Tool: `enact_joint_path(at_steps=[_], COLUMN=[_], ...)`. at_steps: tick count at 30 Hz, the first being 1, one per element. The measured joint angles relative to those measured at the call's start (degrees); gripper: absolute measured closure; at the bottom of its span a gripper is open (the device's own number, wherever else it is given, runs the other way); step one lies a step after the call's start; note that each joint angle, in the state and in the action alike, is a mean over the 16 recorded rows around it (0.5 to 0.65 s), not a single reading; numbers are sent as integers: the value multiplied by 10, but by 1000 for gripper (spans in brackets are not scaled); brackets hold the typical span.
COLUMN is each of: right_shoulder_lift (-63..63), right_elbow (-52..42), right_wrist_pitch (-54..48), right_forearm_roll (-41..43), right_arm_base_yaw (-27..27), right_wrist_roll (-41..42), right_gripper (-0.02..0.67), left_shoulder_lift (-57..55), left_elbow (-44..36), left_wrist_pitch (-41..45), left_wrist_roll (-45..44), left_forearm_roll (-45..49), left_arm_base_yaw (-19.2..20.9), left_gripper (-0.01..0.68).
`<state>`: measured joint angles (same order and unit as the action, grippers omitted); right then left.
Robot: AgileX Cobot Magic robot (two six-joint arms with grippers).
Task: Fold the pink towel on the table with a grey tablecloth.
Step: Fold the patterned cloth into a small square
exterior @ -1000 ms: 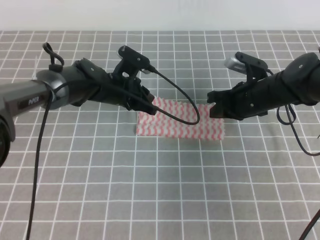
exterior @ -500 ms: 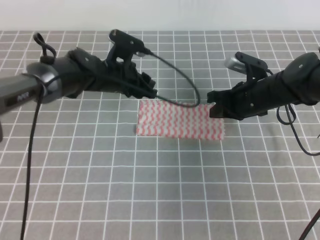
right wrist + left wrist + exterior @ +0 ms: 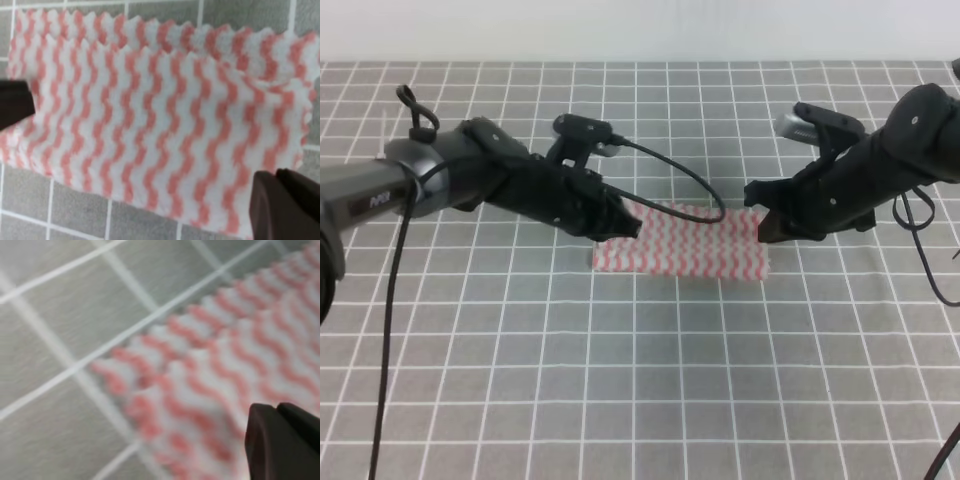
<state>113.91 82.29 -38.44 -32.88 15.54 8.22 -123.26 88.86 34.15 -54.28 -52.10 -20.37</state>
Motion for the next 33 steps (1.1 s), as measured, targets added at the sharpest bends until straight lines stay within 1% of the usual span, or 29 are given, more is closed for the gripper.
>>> enact_joint_path(at_steps=[2, 10, 14, 19, 33], right_shoulder_lift=[0, 1, 7, 20, 58], right_elbow=[1, 4, 7, 15, 29], right_wrist_pitch=[0, 14, 23, 26, 23], right_forearm_roll=[11, 17, 18, 19, 12], right_arm_base_yaw=[0, 0, 0, 0, -1], right_wrist_roll=[-10, -20, -23, -28, -36], right_gripper=[580, 433, 381, 357, 359], left_shoulder_lift=[-6, -20, -23, -23, -23], left_elbow=[0, 0, 0, 1, 1], left_wrist_pitch=[-1, -5, -3, -1, 9], left_wrist_roll=[1, 3, 3, 3, 3], left_forearm_roll=[-3, -18, -23, -25, -25], left_arm_base_yaw=[3, 14, 16, 16, 16], left_gripper=[669, 675, 676, 676, 676])
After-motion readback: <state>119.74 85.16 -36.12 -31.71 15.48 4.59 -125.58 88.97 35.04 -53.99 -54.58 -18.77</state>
